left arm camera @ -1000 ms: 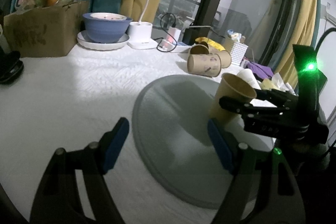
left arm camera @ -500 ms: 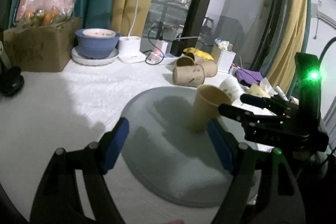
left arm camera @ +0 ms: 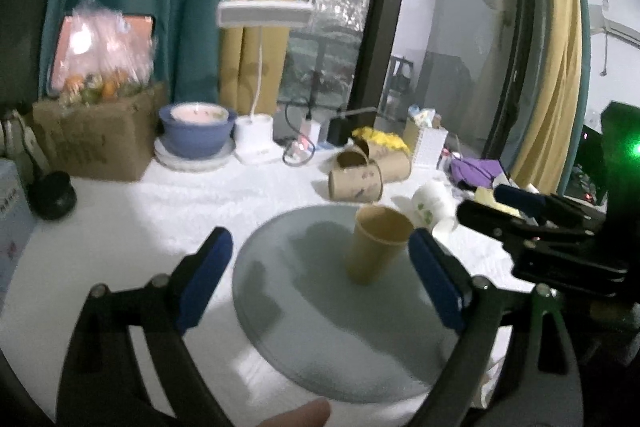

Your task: Flip cup upright

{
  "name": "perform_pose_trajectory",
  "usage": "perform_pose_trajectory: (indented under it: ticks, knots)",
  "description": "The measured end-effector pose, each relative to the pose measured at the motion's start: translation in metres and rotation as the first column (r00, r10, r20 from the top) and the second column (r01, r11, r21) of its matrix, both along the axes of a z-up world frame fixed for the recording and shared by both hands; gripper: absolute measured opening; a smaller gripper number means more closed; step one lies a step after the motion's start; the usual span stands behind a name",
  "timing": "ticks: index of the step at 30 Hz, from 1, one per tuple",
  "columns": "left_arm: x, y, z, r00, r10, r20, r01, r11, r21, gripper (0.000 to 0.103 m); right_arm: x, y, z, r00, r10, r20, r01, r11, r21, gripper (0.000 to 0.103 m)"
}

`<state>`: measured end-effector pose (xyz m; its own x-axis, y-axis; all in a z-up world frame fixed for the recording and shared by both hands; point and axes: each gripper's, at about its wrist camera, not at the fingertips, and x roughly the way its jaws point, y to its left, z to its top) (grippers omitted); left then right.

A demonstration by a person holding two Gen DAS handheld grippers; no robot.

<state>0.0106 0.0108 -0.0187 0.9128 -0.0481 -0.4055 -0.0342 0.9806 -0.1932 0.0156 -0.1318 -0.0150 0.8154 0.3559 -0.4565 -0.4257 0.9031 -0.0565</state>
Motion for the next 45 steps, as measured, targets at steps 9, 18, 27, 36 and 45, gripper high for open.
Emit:
perform_pose_trajectory:
  ticks: [9,18,27,36,45]
  knots:
    - [-0.029,-0.009,0.037,0.992,0.022,0.127,-0.036,0.994,0.107,0.091,-0.031,-0.016,0.028,0.997,-0.025,0.070,0.023,1.000,0.019,0.078]
    - [-0.060,-0.016,0.062,0.967,0.015,0.254,-0.054,0.987,0.150,0.091,-0.069,-0.034,0.054,0.988,-0.059,0.143,0.056,0.998,0.027,0.078]
    - [-0.064,-0.019,0.065,0.969,0.000,0.248,-0.036,0.989,0.141,0.091,-0.074,-0.044,0.056,0.986,-0.074,0.147,0.064,0.995,0.070,0.078]
    - [-0.063,-0.024,0.063,0.972,-0.021,0.235,-0.014,0.990,0.144,0.091,-0.073,-0.042,0.055,0.987,-0.077,0.143,0.067,0.995,0.071,0.078]
    - [-0.064,-0.026,0.063,0.973,-0.026,0.231,-0.009,0.989,0.150,0.091,-0.073,-0.040,0.054,0.987,-0.074,0.141,0.065,0.995,0.070,0.078]
